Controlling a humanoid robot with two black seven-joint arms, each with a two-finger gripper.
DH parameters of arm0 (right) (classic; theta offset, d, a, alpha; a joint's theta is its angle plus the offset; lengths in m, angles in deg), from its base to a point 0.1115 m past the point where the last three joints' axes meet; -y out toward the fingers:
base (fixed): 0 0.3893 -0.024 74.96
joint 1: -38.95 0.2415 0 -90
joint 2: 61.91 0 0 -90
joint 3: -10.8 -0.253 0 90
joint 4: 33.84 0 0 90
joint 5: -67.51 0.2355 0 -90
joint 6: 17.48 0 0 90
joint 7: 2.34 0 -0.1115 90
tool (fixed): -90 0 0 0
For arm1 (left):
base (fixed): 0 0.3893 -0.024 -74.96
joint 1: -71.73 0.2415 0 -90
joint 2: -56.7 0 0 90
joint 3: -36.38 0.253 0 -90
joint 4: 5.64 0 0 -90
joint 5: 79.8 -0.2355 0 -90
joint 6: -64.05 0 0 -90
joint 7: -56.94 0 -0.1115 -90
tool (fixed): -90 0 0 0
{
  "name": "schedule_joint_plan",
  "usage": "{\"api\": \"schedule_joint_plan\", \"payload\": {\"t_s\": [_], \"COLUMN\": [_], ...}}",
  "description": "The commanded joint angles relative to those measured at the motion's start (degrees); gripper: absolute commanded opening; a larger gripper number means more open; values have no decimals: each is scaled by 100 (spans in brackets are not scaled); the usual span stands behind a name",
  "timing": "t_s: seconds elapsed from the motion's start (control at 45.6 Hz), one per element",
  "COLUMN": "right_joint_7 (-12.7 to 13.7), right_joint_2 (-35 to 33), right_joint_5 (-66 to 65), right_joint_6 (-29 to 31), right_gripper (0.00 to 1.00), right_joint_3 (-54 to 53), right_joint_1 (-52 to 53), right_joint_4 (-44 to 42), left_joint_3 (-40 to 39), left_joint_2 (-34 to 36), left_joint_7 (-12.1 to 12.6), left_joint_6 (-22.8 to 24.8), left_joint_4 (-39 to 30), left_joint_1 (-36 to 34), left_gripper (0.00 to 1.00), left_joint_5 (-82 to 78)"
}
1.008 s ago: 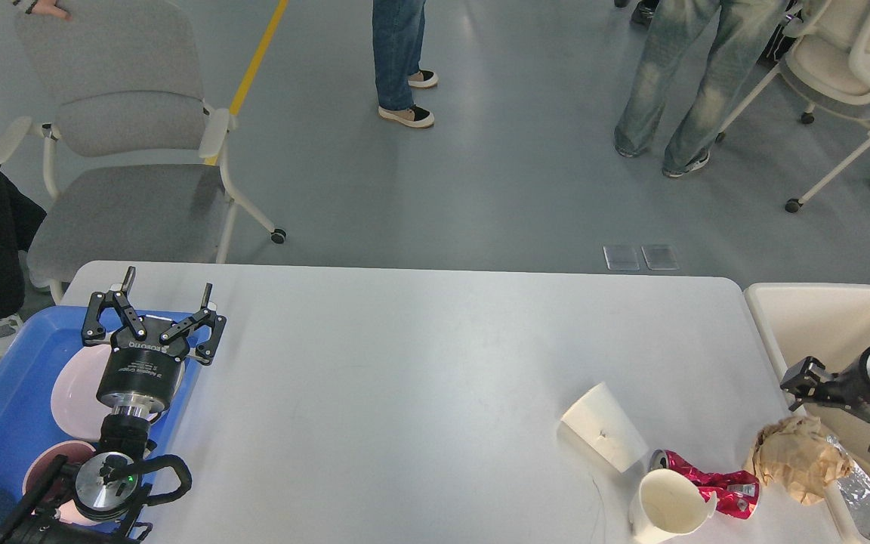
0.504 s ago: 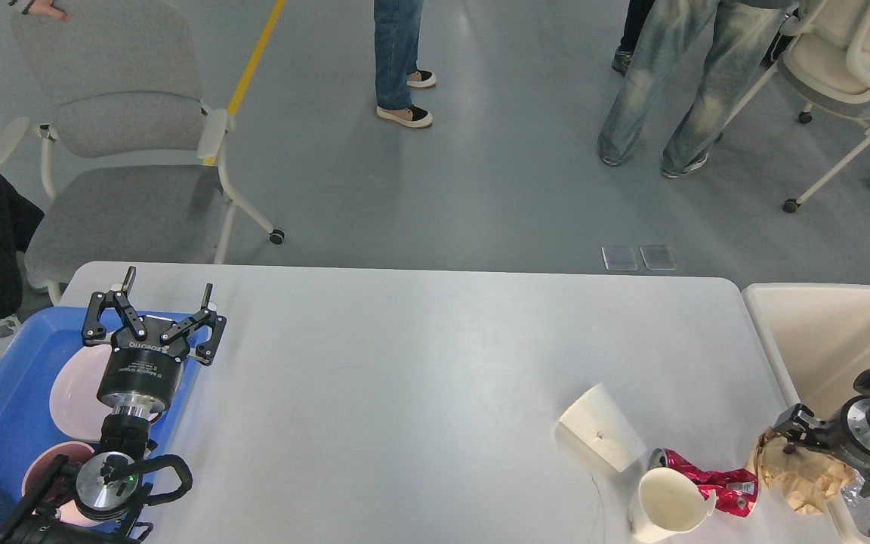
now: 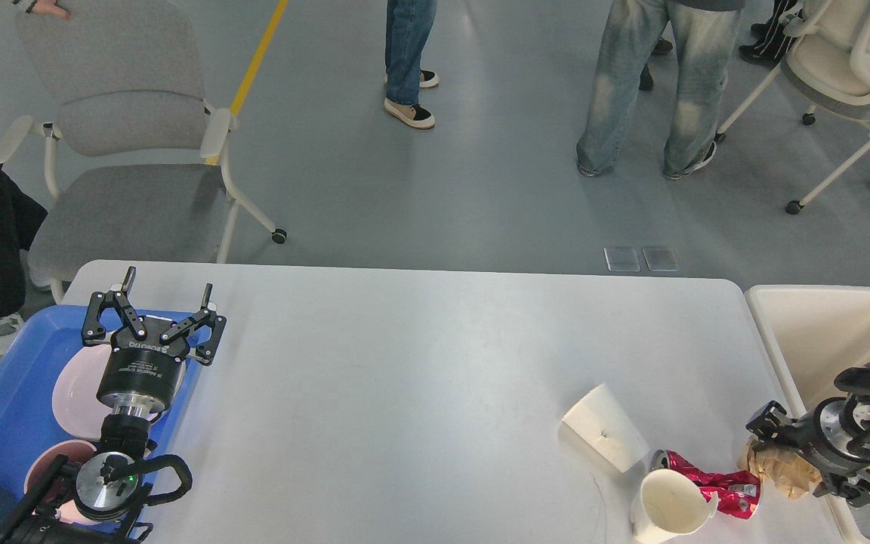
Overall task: Tidy desktop
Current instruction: 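Drop the crumpled brown paper into the white bin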
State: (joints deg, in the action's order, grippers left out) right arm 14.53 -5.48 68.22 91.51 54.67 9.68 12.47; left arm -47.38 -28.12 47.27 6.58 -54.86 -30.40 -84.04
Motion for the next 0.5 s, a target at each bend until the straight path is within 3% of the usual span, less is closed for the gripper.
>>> {"api": "schedule_joint_plan", "payload": {"t_s": [0.0,0.066,0.131,0.219,0.482], "right_joint_7": [0,0,0,9,18], "right_joint_2": [0,0,9,18,79], "right_joint_5": [17,25,25,104,342], "right_joint_6": [-202,-527,-904,-1248,-1328], "right_gripper": [29,22,0,0,0], "right_joint_3": [-1,-1,7,-1,-1], "right_joint_1": [-61,-167,-307,-413,-238], "right_joint_4": [-8,-17,-8,0,62], "left_joint_3": [0,0,0,0,0], "left_joint_2": [0,0,0,0,0], "left_joint_7": [0,0,0,0,0], "left_joint_6": [-1,-1,0,-1,-1], "left_joint_4": [0,0,0,0,0], "left_joint_1": [0,0,0,0,0], "left_gripper": [96,96,96,96,96], "left_joint_5": [-7,-7,-7,2,-7]}}
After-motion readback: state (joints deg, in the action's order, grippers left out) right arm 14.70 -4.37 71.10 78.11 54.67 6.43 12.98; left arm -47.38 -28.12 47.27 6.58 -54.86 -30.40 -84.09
